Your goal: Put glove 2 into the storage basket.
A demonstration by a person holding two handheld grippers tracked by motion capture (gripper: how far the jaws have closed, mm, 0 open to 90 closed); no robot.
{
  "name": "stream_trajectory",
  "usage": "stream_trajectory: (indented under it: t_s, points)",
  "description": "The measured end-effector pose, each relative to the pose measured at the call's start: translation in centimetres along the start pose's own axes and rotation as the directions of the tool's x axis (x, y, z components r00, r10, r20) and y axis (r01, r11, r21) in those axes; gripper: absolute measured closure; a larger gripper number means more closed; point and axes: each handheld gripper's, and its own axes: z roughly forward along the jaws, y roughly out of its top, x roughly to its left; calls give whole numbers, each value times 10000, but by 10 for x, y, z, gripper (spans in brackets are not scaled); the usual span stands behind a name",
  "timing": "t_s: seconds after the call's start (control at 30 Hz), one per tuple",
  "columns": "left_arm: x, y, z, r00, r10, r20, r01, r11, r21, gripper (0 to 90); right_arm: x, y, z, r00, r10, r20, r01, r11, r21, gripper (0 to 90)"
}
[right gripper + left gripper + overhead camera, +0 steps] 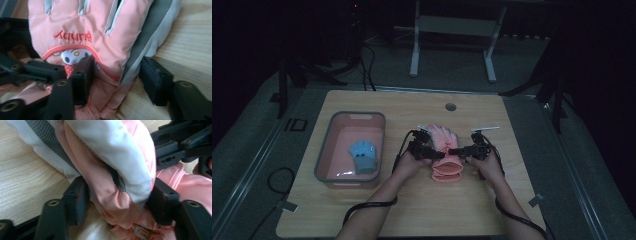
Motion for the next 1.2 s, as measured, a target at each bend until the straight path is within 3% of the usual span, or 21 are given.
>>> stream_trajectory:
  t_s: [0.07,0.1,0.17,0.27,0.4,0.5,0.73,1.2]
  points:
    - [-1,0,-1,10000,58,-35,-58,10000,-49,555,3,0,-1,9997,-242,25,242,9997,-37,611]
    - [-1,0,-1,10000,58,-35,-58,10000,-49,597,3,0,-1,9997,-242,25,242,9997,-37,611]
    - [-3,2,-3,9998,176,21,-176,9998,33,639,15,1,-4,9964,-689,493,696,9975,-120,726]
    - [-5,4,-9,9998,172,108,-174,9997,145,682,24,0,-6,9920,-957,823,974,9951,-170,755]
    - [-12,10,-18,9992,409,-8,-408,9988,277,688,34,1,-12,9893,-1131,922,1165,9927,-316,763]
    - [-15,13,-24,9993,368,60,-369,9992,175,692,39,2,-17,9879,-1222,952,1274,9906,-507,765]
    - [-23,24,-54,9980,615,159,-615,9981,30,692,64,11,-34,9833,-1577,906,1657,9822,-890,765]
    - [-30,34,-110,9942,1027,-324,-1032,9946,-115,692,113,30,-41,9716,-2216,828,2304,9660,-1176,765]
